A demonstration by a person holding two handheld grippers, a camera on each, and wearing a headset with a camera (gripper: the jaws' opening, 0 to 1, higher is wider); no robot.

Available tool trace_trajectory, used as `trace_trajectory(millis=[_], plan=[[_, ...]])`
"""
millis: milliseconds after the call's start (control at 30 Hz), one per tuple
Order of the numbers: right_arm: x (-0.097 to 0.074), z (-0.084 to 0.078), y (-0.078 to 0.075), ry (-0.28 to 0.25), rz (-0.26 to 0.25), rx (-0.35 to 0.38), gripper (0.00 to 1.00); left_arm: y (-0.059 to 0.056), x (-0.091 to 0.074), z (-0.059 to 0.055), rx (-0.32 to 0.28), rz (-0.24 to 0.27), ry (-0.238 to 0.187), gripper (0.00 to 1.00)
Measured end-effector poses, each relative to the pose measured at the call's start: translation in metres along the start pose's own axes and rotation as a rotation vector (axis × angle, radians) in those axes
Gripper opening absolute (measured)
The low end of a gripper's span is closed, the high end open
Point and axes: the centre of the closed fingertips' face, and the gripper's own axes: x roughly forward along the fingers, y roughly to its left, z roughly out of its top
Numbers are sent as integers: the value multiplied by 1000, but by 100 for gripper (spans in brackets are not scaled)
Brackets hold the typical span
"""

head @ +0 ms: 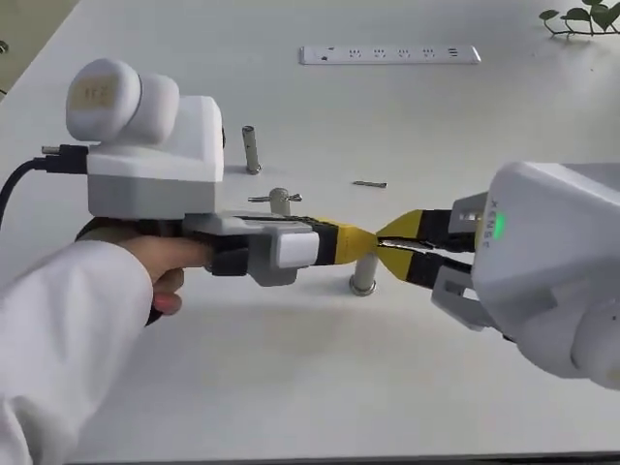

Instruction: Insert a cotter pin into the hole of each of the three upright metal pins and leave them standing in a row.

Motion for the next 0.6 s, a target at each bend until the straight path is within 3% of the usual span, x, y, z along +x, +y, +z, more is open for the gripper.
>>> trace_trajectory(millis=[367,567,600], plan=[[0,-3,-3,8,-10,-3,0,-3,-3,4,-7,-12,-11,0],[-3,-8,-3,0,7,57,3,-2,-6,3,21,-13,-8,0],[-3,-10,-3,-10,15,110,3,-2,-7,3,30,-14,-8,0]])
